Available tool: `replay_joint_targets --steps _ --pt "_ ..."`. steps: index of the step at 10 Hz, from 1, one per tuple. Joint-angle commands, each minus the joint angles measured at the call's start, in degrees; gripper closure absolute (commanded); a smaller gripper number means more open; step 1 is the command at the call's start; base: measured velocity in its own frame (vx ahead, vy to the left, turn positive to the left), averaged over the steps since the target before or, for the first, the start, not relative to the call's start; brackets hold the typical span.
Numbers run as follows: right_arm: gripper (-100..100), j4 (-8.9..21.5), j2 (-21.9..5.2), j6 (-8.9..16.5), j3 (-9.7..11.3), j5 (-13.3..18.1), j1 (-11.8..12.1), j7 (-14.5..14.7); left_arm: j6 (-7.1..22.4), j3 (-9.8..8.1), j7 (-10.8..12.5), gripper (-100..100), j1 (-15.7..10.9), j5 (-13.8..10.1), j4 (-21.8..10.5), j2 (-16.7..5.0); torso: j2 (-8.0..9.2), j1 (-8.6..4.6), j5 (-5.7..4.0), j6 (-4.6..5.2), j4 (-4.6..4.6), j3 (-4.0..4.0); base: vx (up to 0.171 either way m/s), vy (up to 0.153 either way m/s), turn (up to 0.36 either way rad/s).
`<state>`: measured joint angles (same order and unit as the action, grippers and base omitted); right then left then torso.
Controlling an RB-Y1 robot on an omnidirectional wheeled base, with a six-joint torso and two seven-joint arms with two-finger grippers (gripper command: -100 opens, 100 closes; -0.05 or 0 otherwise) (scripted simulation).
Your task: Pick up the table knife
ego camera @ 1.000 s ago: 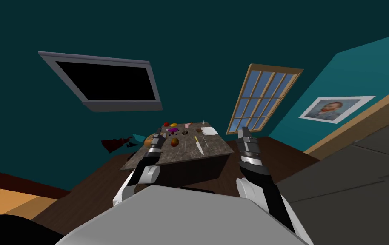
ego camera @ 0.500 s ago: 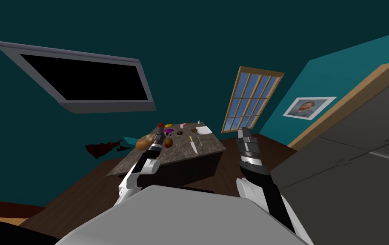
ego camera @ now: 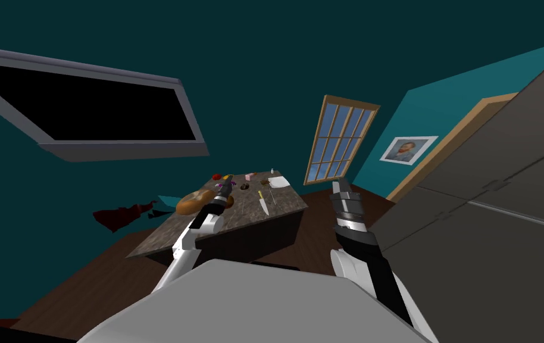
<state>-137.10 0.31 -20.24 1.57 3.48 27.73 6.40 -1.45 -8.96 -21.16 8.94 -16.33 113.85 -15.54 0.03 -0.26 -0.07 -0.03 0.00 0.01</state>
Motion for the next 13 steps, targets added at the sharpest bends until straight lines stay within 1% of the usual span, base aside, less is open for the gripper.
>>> replay_joint_targets --steps 1,2,3,4,5,6,7,8,9,10,11,12,13 --pt "0 0.0 0.0 0.0 0.0 0.0 0.0 0.0 2.7 -0.72 -2.9 -100 -1.6 -1.3 -1.8 -1.4 0.00 0.00 0.00 0.00 0.00 0.00 0.003 -0.074 -0.080" --pt "0 0.0 0.0 0.0 0.0 0.0 0.0 0.0 4.2 -1.20 -4.4 -100 -3.1 -2.4 -3.4 -2.6 -0.01 -0.01 0.00 0.03 0.00 0.00 0.014 -0.104 -0.193" --pt "0 0.0 0.0 0.0 0.0 0.0 0.0 0.0 5.0 -1.20 -5.3 -100 -3.1 -2.4 -3.4 -2.6 -0.05 -0.11 -0.02 0.05 -0.01 -0.03 0.008 -0.074 -0.061" --pt "0 0.0 0.0 0.0 0.0 0.0 0.0 0.0 7.3 -1.64 -7.6 -100 -4.6 -3.4 -5.1 -3.7 -0.02 -0.04 -0.01 0.00 0.00 -0.01 0.004 -0.080 -0.089" --pt "0 0.0 0.0 0.0 0.0 0.0 0.0 0.0 8.7 -2.02 -9.2 -100 -5.9 -4.4 -6.8 -4.9 -0.01 -0.04 0.00 0.02 0.00 0.00 0.020 -0.100 -0.165" --pt "0 0.0 0.0 0.0 0.0 0.0 0.0 0.0 9.7 -2.02 -10.1 -100 -5.9 -4.4 -6.8 -4.9 -0.05 -0.10 -0.02 0.03 0.00 -0.03 0.013 -0.071 -0.057" --pt "0 0.0 0.0 0.0 0.0 0.0 0.0 0.0 11.8 -2.34 -12.1 -100 -7.1 -5.3 -8.4 -6.2 -0.03 -0.02 -0.01 0.00 0.00 -0.01 0.009 -0.062 -0.084" --pt "0 0.0 0.0 0.0 0.0 0.0 0.0 0.0 12.1 -2.34 -12.5 -100 -7.1 -5.3 -8.4 -6.2 -0.02 0.02 0.00 0.02 0.00 -0.01 0.013 -0.047 -0.049" --pt "0 0.0 0.0 0.0 0.0 0.0 0.0 0.0 14.5 -2.59 -14.9 -100 -8.2 -6.2 -10.1 -7.5 -0.01 0.08 0.02 -0.01 0.00 -0.01 0.010 -0.060 -0.091" --pt "0 0.0 0.0 0.0 0.0 0.0 0.0 0.0 14.5 -2.59 -14.9 -100 -8.2 -6.2 -10.1 -7.5 0.00 0.04 0.01 0.01 0.00 0.00 0.011 -0.054 -0.046" --pt "0 0.0 0.0 0.0 0.0 0.0 0.0 0.0 16.9 -2.78 -17.3 -100 -9.1 -7.1 -11.7 -8.8 0.00 0.06 0.01 -0.01 0.00 0.00 0.011 -0.059 -0.089" --pt "0 0.0 0.0 0.0 0.0 0.0 0.0 0.0 18.6 -2.91 -18.7 -100 -9.9 -7.9 -13.3 -10.1 0.00 0.06 0.01 0.00 0.00 0.00 0.028 -0.073 -0.123" --pt "0 0.0 0.0 0.0 0.0 0.0 0.0 0.0 19.2 -2.91 -19.6 -100 -9.9 -7.9 -13.3 -10.1 -0.06 0.01 0.00 0.01 -0.01 -0.03 0.030 -0.055 -0.036"
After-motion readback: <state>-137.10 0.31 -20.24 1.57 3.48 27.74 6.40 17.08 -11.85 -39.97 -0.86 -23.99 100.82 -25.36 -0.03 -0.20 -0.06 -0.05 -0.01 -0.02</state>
